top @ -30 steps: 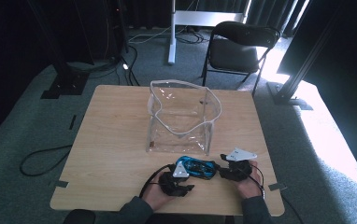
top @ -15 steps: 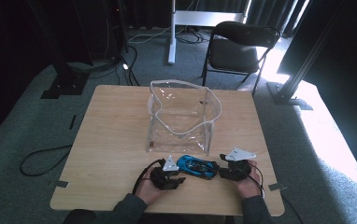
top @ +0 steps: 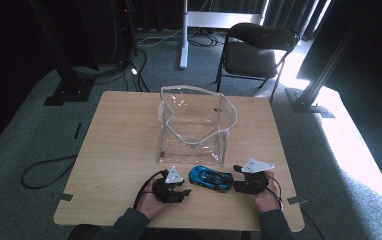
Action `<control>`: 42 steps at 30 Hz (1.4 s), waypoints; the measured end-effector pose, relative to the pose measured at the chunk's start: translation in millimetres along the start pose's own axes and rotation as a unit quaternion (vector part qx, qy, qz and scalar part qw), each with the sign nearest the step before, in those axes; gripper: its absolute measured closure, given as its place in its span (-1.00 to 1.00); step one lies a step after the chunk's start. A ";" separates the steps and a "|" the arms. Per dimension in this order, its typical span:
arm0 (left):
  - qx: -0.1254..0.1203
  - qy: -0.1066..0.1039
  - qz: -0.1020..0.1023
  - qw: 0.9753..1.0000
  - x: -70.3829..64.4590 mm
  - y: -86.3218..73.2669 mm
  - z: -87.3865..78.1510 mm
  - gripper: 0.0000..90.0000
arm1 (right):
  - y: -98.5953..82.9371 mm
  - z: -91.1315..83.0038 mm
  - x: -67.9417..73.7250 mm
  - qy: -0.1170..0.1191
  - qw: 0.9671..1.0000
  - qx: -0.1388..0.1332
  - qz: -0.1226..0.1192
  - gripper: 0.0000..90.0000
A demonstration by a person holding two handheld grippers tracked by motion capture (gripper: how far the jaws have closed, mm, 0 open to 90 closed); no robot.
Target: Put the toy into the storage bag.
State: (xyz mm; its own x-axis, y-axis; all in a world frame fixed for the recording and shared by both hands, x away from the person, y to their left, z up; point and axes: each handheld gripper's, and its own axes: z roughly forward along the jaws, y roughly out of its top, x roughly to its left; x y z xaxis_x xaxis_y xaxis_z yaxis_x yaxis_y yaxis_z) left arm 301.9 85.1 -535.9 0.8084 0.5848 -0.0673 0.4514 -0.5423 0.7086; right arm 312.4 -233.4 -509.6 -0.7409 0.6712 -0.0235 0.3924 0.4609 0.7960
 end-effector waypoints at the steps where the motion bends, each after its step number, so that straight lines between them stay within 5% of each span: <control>1: 0.000 0.005 -0.002 1.000 1.9 -0.6 -0.4 0.17 | 0.6 0.8 0.6 0.001 1.000 0.001 -0.003 -0.12; 12: -0.009 0.031 -0.019 0.999 14.1 -3.7 1.9 0.15 | -4.0 4.9 0.7 0.022 1.000 -0.008 -0.019 -0.68; 22: -0.011 0.033 -0.013 0.999 13.9 0.1 6.8 0.12 | -5.9 24.7 6.2 0.046 0.998 0.020 -0.038 -0.73; 27: -0.012 0.039 -0.008 0.999 13.9 5.1 12.7 0.09 | -10.9 39.0 12.6 0.060 0.995 0.058 -0.054 -0.66; 42: -0.016 0.052 -0.022 0.998 21.2 12.1 19.6 0.12 | -16.7 35.0 19.2 0.054 0.995 0.046 -0.068 -0.56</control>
State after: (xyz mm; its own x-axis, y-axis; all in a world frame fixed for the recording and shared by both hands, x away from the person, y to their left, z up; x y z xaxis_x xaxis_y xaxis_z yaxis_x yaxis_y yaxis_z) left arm 331.9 79.1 -542.5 0.7437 0.6680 -0.0264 0.4719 -0.4967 0.7285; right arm 310.8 -207.9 -544.5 -0.8426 0.5354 -0.0583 0.3295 0.5982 0.7304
